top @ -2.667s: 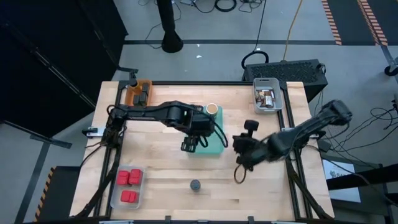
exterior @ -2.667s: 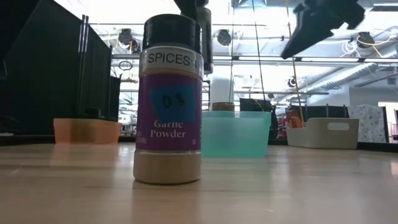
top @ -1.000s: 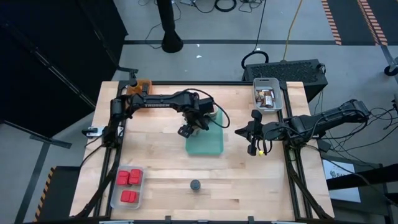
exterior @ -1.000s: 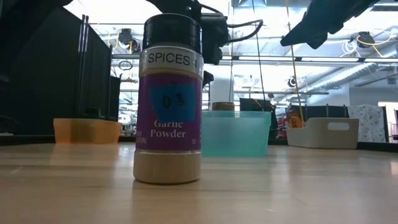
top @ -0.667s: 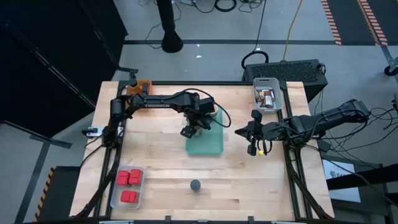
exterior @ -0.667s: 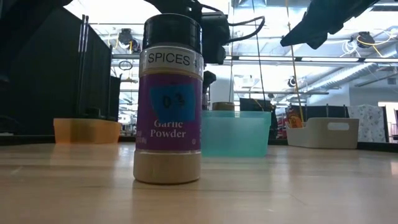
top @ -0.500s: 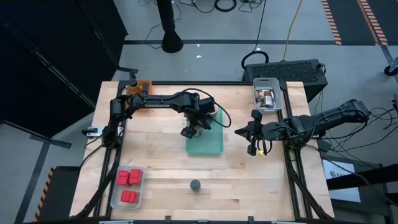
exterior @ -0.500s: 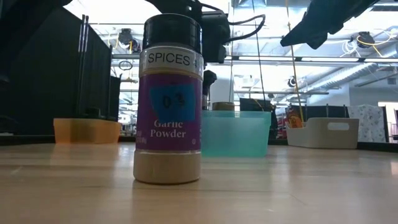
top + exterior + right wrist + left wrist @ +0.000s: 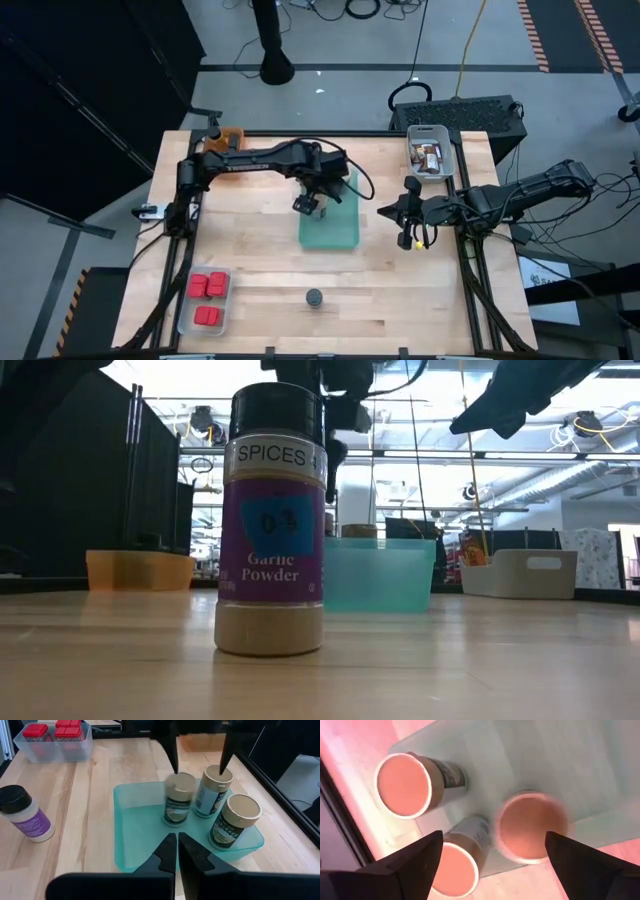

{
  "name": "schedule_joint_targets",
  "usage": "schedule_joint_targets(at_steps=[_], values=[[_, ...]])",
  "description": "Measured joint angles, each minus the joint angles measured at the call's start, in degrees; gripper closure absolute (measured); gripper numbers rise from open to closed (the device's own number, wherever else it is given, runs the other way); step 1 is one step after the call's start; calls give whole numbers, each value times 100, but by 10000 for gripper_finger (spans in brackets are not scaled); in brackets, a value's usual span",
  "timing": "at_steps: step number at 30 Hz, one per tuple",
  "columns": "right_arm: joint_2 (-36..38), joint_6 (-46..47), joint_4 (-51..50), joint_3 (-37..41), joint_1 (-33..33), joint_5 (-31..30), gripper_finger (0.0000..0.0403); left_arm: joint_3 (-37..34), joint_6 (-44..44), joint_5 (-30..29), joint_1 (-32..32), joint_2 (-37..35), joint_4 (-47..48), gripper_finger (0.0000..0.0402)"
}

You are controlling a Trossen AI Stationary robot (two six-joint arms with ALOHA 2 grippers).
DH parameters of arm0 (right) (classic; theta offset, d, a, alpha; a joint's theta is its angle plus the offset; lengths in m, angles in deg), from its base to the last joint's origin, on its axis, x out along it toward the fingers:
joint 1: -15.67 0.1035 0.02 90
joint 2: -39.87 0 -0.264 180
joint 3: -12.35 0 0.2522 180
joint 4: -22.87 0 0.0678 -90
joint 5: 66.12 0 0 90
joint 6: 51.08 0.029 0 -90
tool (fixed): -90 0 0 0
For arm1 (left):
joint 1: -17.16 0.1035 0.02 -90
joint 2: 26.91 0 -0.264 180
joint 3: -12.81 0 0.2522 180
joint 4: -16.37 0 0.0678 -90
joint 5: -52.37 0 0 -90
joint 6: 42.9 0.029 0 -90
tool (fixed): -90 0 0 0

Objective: Sort spices by type
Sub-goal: Put the brown seasoning bottle into the green bin

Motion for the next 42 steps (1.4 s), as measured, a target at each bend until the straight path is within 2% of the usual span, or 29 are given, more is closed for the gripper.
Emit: schedule_joint_targets(at_steps=[9,14,22,30,36,42], values=[[-19,155,27,0,0,-15,403,200,-452,40,-156,-79,536,50],[-358,82,587,79,-11,-288,403,220,-1373,-81,-442,-608,607,50],[-1520,-344,2432,299,-282,-302,403,-223,-2863,-1218,-1173,-1540,214,50],[-2378,-793,3888,304,-388,23,403,-1178,-4171,-2469,-2172,-1981,9,50],[-2742,-795,4099,140,-549,98,403,-1927,-5039,-3394,-3085,-2157,-661,50],[-3366,-963,4105,-373,-796,197,403,-2516,-6423,-4369,-3714,-2164,-635,50]])
